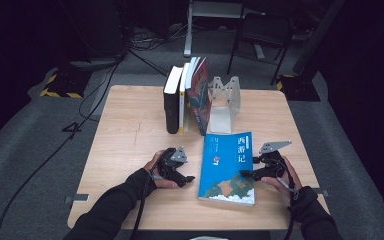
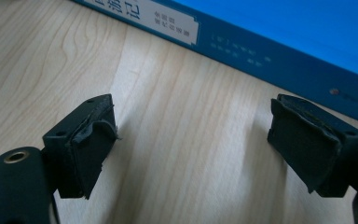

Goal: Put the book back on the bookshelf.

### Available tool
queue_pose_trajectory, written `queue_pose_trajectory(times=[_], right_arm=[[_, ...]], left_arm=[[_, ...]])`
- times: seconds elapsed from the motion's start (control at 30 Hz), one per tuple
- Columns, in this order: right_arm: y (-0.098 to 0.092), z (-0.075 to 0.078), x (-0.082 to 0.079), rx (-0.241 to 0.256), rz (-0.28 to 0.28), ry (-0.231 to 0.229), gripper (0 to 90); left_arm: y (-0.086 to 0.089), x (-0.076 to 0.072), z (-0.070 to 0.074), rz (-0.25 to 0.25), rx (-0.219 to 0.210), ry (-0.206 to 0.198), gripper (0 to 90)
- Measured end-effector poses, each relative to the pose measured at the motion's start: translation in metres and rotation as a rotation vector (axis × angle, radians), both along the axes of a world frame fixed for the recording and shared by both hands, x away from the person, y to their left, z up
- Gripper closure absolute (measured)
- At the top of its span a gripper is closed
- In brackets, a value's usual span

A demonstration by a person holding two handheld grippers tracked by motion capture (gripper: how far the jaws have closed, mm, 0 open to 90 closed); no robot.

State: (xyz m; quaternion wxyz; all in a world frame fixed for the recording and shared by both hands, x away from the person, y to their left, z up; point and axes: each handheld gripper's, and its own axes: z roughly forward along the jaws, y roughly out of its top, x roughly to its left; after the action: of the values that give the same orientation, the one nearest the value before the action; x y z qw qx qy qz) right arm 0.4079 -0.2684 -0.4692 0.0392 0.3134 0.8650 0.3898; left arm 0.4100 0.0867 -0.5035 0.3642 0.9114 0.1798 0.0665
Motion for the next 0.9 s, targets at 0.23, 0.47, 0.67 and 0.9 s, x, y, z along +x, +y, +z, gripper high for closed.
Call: queue_pose_trajectory(times=[0.23, 0.47, 0.67, 0.9], right_arm=[[0.014, -0.002, 0.016, 0.043, 0.027, -0.030, 46.0], [0.013, 0.005, -0.001, 0.043, 0.026, -0.103, 60.5], [0.008, 0.007, -0.027, 0.033, 0.046, -0.108, 60.5], [0.010, 0.008, -0.034, 0.031, 0.063, -0.117, 60.6]], left_arm=[[-0.004, 0.002, 0.000, -0.007, 0.001, 0.001, 15.0], [-0.004, 0.004, 0.000, 0.021, -0.001, 0.002, 16.1], [-0.005, 0.005, 0.000, 0.023, 0.001, 0.001, 16.1], [-0.005, 0.005, 0.000, 0.022, 0.001, 0.002, 16.2]])
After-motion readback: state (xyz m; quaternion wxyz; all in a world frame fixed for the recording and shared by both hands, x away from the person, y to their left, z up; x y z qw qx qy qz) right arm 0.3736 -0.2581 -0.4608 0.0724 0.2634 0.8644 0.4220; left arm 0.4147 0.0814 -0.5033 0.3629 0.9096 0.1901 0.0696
